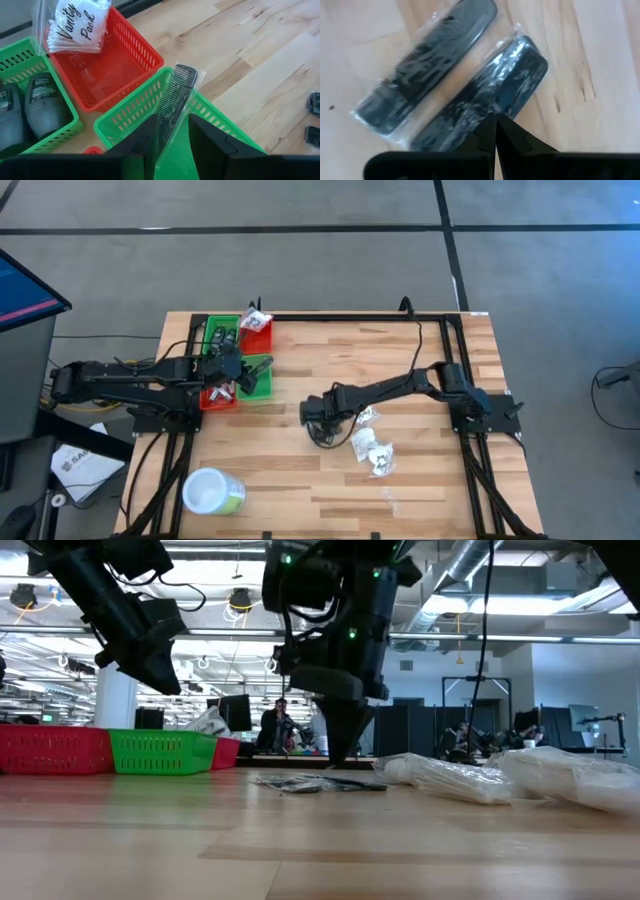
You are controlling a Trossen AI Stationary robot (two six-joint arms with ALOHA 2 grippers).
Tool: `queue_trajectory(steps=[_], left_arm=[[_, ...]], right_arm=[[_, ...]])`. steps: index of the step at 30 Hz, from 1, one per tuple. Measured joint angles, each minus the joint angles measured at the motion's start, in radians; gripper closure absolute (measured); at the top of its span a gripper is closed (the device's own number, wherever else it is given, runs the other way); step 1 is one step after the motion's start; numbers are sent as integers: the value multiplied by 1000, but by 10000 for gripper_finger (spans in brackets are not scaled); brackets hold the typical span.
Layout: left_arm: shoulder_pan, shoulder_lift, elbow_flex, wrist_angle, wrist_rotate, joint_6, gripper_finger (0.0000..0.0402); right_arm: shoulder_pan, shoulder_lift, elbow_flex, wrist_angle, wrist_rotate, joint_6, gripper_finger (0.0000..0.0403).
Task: Pick & Place Travel size toiletries
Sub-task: Put the black comb into the bottom green bin
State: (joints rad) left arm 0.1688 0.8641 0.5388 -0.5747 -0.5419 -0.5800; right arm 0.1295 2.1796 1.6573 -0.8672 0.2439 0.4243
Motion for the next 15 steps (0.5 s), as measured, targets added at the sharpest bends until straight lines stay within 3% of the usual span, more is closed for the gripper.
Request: queue_trajectory(steps=[15], left_arm=[[0,0,0,0,0,0,302]], right_arm=[[153,-9,-2,-73,173,188,403]])
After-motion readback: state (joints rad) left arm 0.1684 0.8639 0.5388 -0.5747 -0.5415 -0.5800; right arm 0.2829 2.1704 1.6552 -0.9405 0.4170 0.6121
